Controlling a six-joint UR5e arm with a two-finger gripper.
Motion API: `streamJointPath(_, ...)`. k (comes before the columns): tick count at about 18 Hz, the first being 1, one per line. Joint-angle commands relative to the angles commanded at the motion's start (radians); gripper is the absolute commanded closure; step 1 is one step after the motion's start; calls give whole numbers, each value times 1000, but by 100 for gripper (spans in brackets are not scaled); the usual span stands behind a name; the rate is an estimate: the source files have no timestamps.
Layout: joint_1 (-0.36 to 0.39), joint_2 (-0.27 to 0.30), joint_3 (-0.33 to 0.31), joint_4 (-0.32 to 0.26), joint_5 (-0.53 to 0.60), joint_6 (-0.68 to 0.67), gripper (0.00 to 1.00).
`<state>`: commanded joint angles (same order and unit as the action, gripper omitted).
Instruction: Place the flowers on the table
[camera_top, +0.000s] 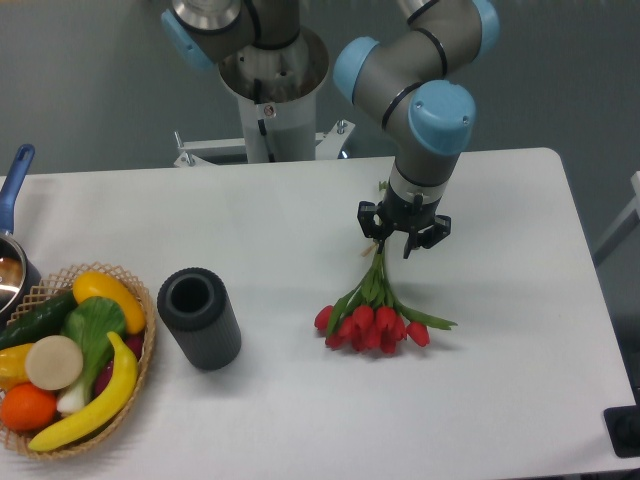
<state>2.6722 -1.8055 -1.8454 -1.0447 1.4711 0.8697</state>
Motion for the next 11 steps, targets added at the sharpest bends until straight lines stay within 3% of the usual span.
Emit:
streamJointPath(6,26,9,24,66,2,130,0)
streamJointPath(8,52,11,31,63,12,251,0)
streamJointPath(11,83,11,20,54,121,467,0)
